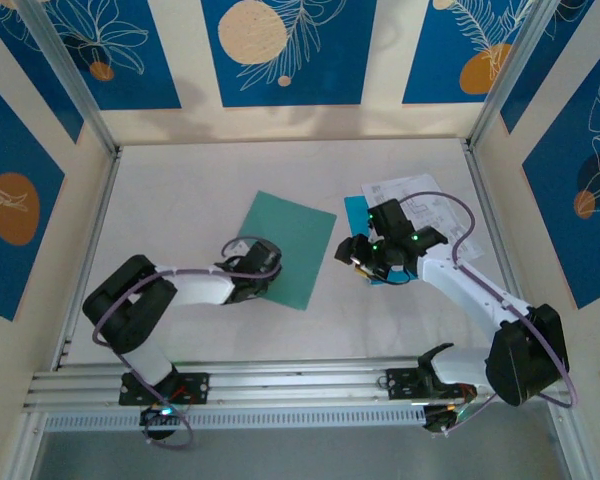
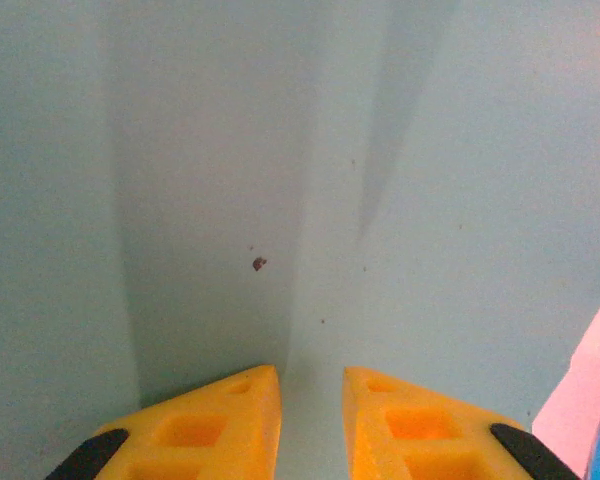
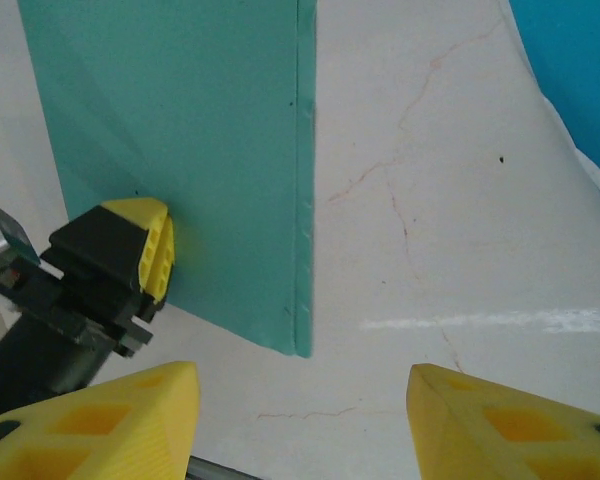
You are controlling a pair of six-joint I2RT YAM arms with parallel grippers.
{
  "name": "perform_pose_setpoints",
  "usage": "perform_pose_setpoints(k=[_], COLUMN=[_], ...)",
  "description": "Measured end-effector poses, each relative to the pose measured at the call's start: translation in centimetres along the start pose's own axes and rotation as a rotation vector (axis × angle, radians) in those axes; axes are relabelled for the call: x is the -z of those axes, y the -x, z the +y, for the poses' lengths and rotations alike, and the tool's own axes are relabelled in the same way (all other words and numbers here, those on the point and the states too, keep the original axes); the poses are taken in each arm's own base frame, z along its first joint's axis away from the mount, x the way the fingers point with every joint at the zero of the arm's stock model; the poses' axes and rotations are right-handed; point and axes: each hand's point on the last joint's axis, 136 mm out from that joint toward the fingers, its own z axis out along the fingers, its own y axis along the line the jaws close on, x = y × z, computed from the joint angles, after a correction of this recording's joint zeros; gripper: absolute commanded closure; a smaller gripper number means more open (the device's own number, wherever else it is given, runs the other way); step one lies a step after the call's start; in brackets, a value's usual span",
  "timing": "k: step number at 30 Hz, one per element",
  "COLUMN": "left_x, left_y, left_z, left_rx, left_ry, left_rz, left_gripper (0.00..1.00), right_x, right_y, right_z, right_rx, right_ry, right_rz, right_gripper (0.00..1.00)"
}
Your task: Put the files into the folder
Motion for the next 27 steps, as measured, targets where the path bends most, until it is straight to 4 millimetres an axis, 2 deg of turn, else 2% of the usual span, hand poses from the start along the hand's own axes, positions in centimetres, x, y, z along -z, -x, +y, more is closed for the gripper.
perform_pose_setpoints(k=[4, 11, 15, 20, 22, 27], left_x=[0.8, 3.2, 5.6, 8.6, 9.3, 9.6], left_y=[-2.1, -3.8, -3.6, -2.5, -2.3, -2.3], left_z=[-0.2, -1.5, -2.4, -2.0, -1.1, 3.6], left_rx=[0.039, 0.018, -0.039, -0.144, -0.169, -0.217], left_ry=[-0.026, -0.072, -0.103, -0.108, -0.107, -0.039], left_rz=[0.004, 0.040, 0.049, 0.045, 0.051, 0.078], left_gripper=[0.70, 0.58, 0.51, 0.45, 0.45, 0.45], right_x=[-0.7, -2.8, -5.0, -7.6, -8.5, -10.3], right_y=[-0.6, -0.9, -1.5, -2.7, -2.9, -2.6], right_z=[-0.5, -1.1, -1.7, -1.2, -0.6, 0.9], right_rx=[-0.001, -0.008, -0.005, 0.034, 0.046, 0.072], right_ry=[-0.008, -0.032, -0.073, -0.109, -0.112, -0.115], right_rz=[0.023, 0.066, 0.112, 0.171, 0.183, 0.191], right_gripper=[0.42, 0.41, 0.39, 0.39, 0.39, 0.39])
